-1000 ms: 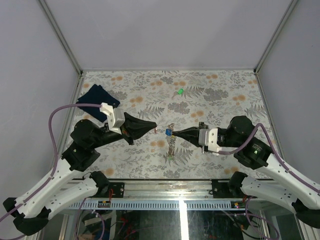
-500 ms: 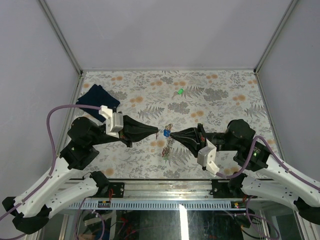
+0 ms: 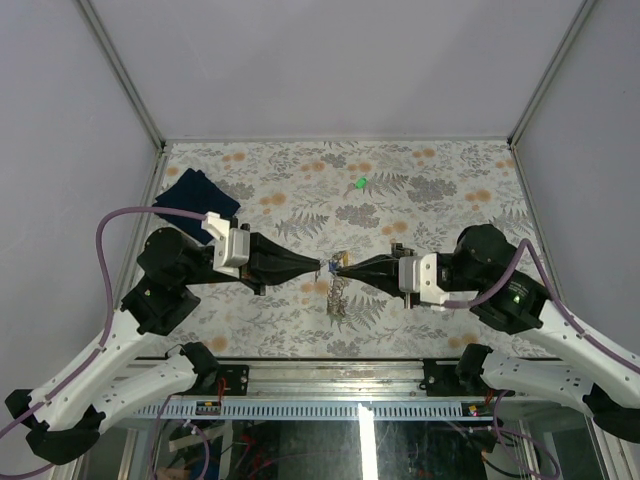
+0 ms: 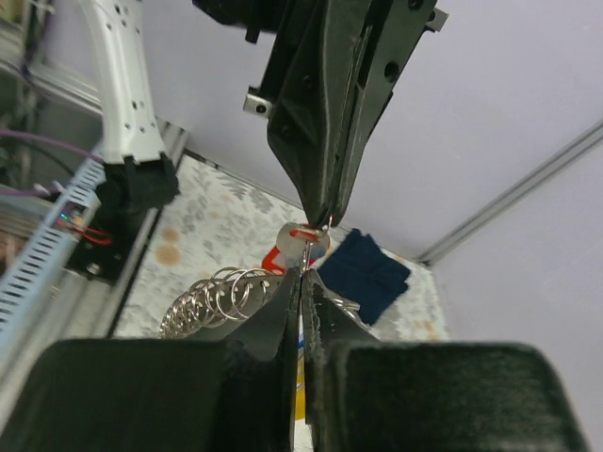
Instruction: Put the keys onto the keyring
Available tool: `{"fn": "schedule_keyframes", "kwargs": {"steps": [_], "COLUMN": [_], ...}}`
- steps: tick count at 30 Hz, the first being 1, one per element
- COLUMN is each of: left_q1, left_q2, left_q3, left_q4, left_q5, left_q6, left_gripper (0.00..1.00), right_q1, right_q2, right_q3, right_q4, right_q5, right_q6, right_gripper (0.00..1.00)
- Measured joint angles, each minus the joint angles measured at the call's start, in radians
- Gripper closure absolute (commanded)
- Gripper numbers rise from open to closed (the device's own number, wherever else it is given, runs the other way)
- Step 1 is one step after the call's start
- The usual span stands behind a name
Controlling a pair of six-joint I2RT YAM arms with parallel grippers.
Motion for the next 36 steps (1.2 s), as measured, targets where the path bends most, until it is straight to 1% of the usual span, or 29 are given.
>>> {"fn": "schedule_keyframes", "kwargs": {"steps": [5,9,13,21,28,32,36], "left_q1": [0.0,0.0,0.0,0.0,0.0,0.0,0.0], "left_q2": [0.001,0.001,-0.001,-0.002,-0.002,-0.002,-0.008], "left_q3": [0.0,0.0,0.0,0.0,0.0,0.0,-0.002], "left_q4": [0.004,0.013,0.023,0.057,0.068,0.068,0.072], "left_q5": [0.006,0.014,0.037,0.122,0.171,0.178,0.149], "left_q6": [-0.004,-0.016,-0.029,-0.061,-0.076,-0.079,-0.088], "left_gripper": [1.0,1.0,1.0,1.0,1.0,1.0,1.0], "right_q1": [0.001,0.001,0.001,0.002,0.002,0.002,0.002], "right_q2": [0.012,0.011,0.022,0.045,0.045,0.058,0.097], "right_q3": [0.018,-0.034,-0.056,-0.056,-0.056,-0.054,-0.007], "right_q4": [0.014,0.098,0.146,0.252,0.299,0.288,0.203], "right_q5": [-0.041,-0.081,-0.119,-0.205,-0.217,-0.222,-0.233], "right_q6": [0.184,0.3,0.38,0.483,0.523,0.536,0.54], "right_gripper": [1.0,1.0,1.0,1.0,1.0,1.0,1.0]}}
